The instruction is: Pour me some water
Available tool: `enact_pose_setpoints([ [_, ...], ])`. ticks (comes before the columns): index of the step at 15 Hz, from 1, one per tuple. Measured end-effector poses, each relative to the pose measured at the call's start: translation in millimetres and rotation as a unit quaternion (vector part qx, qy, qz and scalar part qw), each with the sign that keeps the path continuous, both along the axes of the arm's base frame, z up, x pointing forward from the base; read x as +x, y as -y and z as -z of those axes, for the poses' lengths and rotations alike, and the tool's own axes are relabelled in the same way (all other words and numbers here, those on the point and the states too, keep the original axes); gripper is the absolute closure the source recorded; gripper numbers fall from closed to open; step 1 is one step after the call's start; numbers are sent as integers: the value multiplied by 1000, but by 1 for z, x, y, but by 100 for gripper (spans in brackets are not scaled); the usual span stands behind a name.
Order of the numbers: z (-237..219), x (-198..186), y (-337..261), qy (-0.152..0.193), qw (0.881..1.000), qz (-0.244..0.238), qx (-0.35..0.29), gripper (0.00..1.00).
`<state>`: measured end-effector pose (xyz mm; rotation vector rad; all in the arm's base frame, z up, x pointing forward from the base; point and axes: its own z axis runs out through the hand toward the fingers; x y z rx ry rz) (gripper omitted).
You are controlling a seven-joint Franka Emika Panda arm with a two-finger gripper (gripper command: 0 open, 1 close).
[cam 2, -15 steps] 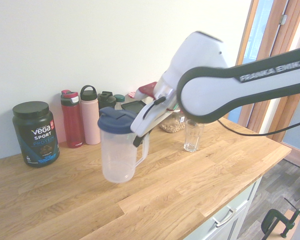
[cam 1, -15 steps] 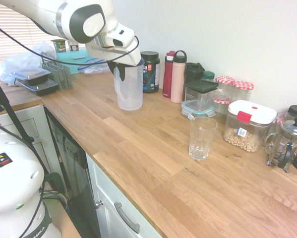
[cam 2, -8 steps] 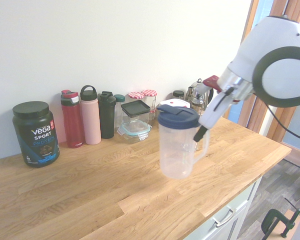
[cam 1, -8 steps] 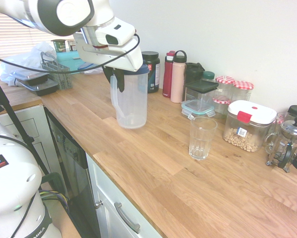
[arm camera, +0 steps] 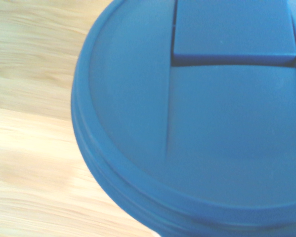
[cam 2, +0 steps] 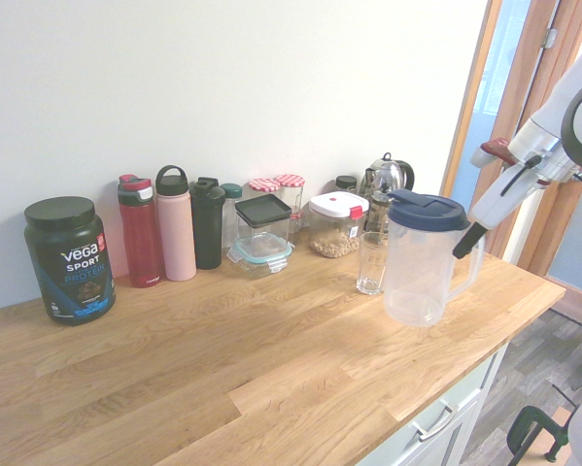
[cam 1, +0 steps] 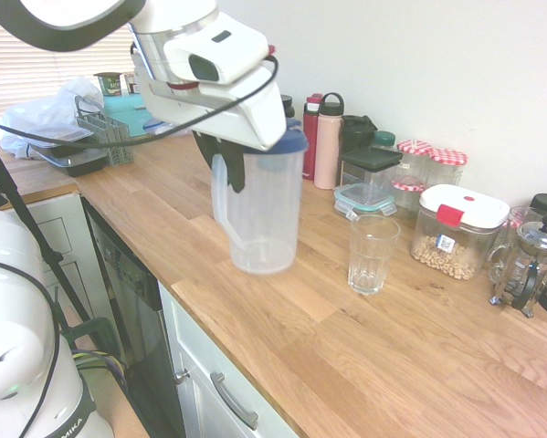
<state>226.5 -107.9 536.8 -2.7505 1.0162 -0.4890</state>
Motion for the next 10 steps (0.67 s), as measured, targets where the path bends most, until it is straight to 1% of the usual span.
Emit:
enact_pose_setpoints([
  [2,13,-2,37,-1,1000,6,-1,100],
  [4,26,1,76,3,1000,-5,-6,100],
  [6,26,9,113,3,1000,-16,-4,100],
  [7,24,14,129,-1,999,-31,-7,100],
  [10,6,49,150,-30,993,-112,-29,100],
])
